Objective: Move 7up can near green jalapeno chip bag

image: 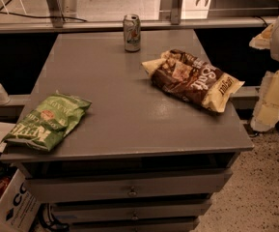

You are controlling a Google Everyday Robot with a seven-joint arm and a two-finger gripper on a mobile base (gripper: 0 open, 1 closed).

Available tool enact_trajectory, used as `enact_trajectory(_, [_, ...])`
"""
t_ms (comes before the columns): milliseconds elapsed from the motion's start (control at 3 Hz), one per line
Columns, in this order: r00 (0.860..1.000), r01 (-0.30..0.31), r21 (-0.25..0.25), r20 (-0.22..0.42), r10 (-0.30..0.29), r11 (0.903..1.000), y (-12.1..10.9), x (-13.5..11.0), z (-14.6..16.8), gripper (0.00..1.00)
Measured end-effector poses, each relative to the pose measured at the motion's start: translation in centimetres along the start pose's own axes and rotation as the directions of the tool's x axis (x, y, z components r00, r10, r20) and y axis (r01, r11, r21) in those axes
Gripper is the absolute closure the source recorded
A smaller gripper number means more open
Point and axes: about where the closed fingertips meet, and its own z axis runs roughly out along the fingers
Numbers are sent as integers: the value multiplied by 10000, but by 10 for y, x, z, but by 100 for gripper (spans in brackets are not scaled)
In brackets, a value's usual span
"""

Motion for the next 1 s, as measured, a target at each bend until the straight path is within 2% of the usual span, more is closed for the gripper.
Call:
enact_trajectory(333, [10000,6,18,8,-6,10000,0,0,0,0])
enact_trajectory(667, [9990,-36,199,449,27,9998,-16,-9,16,0])
enact_trajectory(1000, [9867,-503,523,1568,415,9974,-54,-23,44,0])
